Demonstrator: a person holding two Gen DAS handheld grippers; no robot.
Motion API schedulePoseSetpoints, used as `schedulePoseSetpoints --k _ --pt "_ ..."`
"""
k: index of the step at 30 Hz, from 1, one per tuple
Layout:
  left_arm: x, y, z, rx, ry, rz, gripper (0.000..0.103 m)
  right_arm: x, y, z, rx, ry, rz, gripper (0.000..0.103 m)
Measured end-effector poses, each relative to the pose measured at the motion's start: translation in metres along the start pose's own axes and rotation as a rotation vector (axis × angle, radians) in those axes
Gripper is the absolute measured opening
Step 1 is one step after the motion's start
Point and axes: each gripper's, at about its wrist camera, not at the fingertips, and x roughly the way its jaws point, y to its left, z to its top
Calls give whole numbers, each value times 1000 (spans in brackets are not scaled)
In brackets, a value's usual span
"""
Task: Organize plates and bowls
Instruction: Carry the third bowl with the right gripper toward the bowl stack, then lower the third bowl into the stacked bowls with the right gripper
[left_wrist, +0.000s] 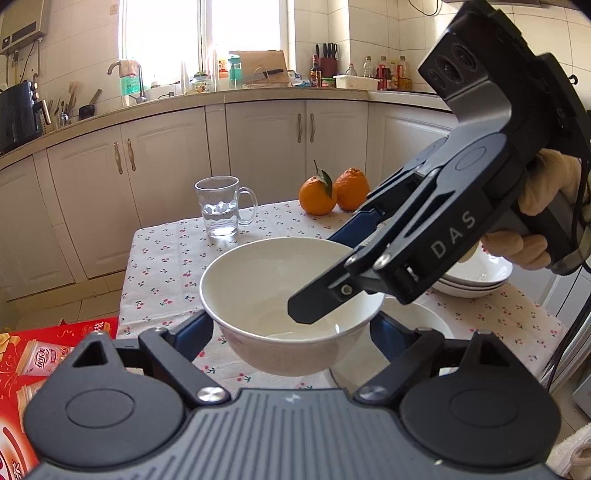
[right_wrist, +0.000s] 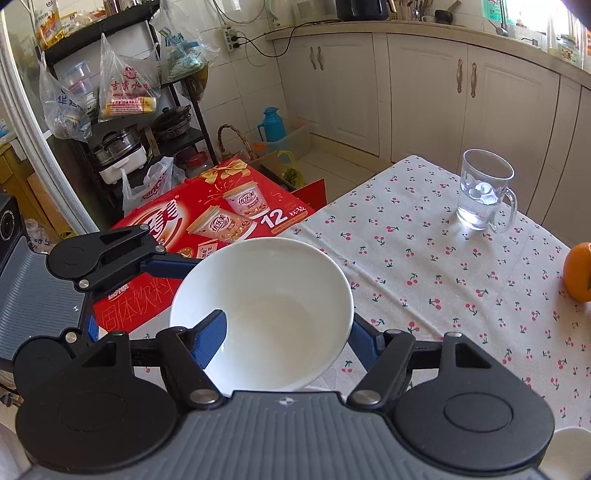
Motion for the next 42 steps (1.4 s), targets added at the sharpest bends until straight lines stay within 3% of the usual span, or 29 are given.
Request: schedulePoseSetpoints --k 12,22,42 --pt "3 -41 -5 17 9 -85 91 -38 -3 -48 59 -33 -52 77" --pt "10 -52 -16 1 30 -124 91 -42 -9 -76 106 -32 -69 77" --pt "22 -49 -21 -18 63 -125 91 -29 -12 -81 112 -22 -75 77"
